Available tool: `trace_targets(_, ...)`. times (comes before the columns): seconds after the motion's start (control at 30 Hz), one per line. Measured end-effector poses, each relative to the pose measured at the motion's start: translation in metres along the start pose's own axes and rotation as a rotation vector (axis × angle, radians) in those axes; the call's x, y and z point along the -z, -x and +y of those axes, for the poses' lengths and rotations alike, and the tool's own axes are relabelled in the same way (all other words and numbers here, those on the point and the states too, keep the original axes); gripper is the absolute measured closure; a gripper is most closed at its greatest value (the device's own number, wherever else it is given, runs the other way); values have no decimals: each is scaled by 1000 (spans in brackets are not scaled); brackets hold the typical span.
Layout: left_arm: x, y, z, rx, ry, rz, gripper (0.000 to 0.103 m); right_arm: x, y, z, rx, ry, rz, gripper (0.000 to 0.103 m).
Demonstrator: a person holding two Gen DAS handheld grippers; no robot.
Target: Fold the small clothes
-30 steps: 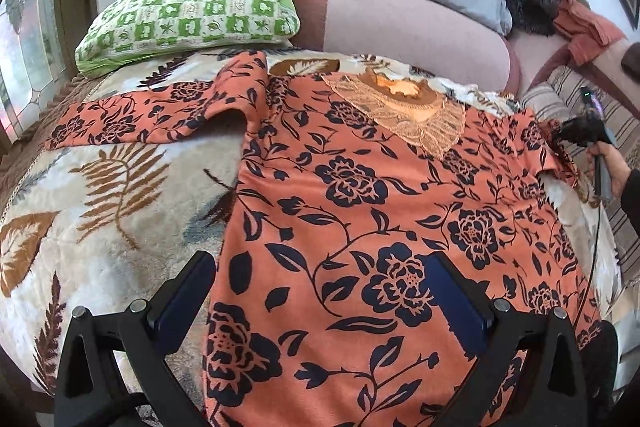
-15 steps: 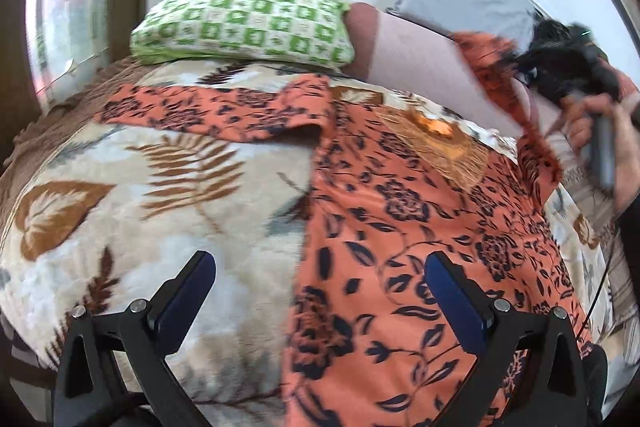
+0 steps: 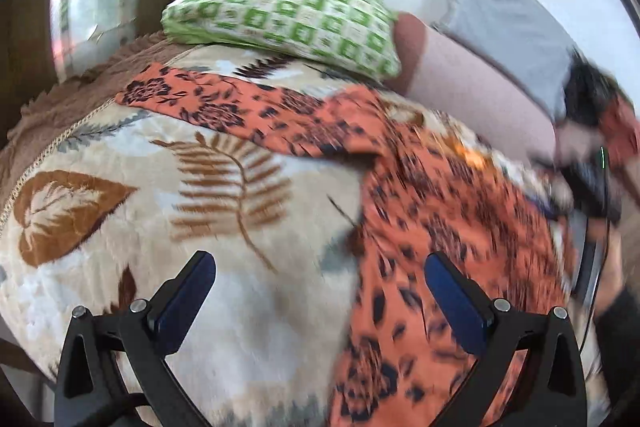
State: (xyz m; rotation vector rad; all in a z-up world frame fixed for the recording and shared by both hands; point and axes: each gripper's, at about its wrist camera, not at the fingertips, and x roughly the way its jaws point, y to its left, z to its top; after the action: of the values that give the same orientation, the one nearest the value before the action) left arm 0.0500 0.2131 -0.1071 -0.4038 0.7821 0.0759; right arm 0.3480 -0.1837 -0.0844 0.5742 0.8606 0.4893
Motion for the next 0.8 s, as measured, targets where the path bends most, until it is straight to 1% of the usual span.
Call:
trace_targets(0.03, -14, -5, 11, 9, 44, 1, 0, -1, -5, -26, 45, -47, 2, 1)
trace_targets(0.07, -25, -9, 20, 31, 83, 1, 0, 1, -22, -54, 111, -109, 65, 1)
trace_targets(0.1, -38, -13, 31, 52, 128, -4, 0, 7, -42, -86, 130, -195, 158, 2)
trace_targets(0.13, -55, -20, 48, 74, 192, -13, 0, 11, -35, -92, 84, -179, 107, 1)
trace_targets(0.17, -66, -27, 59, 87, 234, -14, 0, 10, -27, -88, 50, -156, 67, 0)
trace_targets(0.23, -90, -52, 99, 110, 396, -17, 0, 9, -28, -83, 65, -158, 94, 1)
trace_targets(0.3, -106, -80, 133, 98, 525, -9, 0, 6, -34, -81, 82, -141, 110, 1)
trace_targets(0.43, -129, -120, 185, 68, 681, -5, 0, 2, -42, -79, 78, -142, 114, 1)
trace_targets(0.5, -136, -131, 198, 57, 710, -13, 0, 0, -43, -78, 75, -147, 114, 1)
trace_targets(0.53, -140, -134, 201, 49, 711, -21, 1, 5, -34, -81, 75, -148, 115, 1)
trace_targets(0.57, -144, -137, 203, 39, 711, -25, 1, 8, -33, -83, 77, -146, 119, 1)
trace_targets(0.6, -147, -139, 203, 28, 708, -28, 4, 7, -34, -82, 83, -143, 123, 1)
trace_targets(0.67, -151, -144, 203, -40, 696, -12, 38, 6, -35, -81, 93, -134, 131, 1)
trace_targets(0.7, -153, -150, 206, -85, 693, 23, 92, 5, -36, -80, 98, -130, 135, 1)
trace_targets(0.73, -152, -157, 214, -61, 719, 60, 99, 4, -37, -80, 102, -128, 136, 1)
trace_targets(0.77, -151, -157, 216, -46, 737, 52, 99, 4, -38, -79, 105, -129, 137, 1)
trace_targets(0.8, -154, -153, 212, -65, 716, 43, 99, 4, -39, -79, 106, -129, 140, 1)
